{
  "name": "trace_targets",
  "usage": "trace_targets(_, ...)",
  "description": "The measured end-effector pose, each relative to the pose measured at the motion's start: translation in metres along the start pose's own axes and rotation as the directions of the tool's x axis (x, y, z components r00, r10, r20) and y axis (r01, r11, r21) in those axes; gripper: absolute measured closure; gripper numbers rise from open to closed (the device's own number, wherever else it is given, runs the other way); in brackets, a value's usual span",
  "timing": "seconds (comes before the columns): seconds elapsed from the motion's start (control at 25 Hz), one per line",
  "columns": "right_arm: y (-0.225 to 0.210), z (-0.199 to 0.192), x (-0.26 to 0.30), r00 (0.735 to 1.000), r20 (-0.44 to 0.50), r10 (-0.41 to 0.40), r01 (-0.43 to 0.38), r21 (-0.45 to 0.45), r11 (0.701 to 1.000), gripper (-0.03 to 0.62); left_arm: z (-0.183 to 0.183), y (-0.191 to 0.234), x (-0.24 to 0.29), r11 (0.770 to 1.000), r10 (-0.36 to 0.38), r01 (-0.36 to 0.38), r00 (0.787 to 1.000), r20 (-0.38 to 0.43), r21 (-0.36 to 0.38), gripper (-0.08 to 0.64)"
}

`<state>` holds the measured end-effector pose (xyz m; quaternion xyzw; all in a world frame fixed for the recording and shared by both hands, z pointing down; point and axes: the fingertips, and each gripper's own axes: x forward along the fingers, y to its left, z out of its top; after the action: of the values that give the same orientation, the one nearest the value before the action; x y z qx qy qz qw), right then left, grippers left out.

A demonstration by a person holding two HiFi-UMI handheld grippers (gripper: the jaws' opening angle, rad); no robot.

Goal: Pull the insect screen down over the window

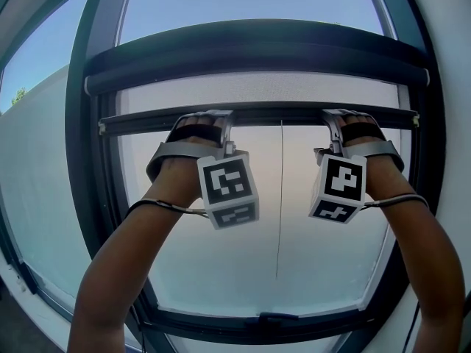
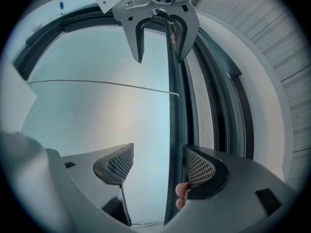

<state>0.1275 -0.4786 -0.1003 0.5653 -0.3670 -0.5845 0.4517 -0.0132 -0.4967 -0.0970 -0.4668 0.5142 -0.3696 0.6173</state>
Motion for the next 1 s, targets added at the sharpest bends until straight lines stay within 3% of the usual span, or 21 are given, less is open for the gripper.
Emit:
trace_targets(0.24,0.025,0.001,-0.010,1.000,0.004,0.031,-0.031,0.009,0.999,0.285,0.002,-0.027,-0.010,0.999,-0.041,0.041,0.998,0.037,0.001,0.229)
trace_targets(0.4,0.038,0.001,-0.017,0.997,-0.022,0.076,-0.076,0.018,0.997,0.285,0.007,-0.040,-0.018,0.995,-0.095,0.098,0.992,0.077,-0.036,0.229)
trace_targets(0.6,0.066,0.003,-0.029,0.986,-0.037,0.163,-0.163,0.003,0.987,0.285,0.010,-0.068,-0.031,0.973,-0.217,0.224,0.970,0.114,-0.052,0.229)
trace_targets(0.84,0.089,0.004,-0.039,0.976,-0.050,0.213,-0.213,0.004,0.977,0.286,0.009,-0.092,-0.038,0.968,-0.249,0.249,0.967,0.063,-0.001,0.229)
trace_targets(1.0,0.110,0.009,-0.048,0.968,-0.042,0.247,-0.248,-0.010,0.969,0.287,0.007,-0.115,-0.047,0.950,-0.311,0.312,0.949,0.047,-0.020,0.230)
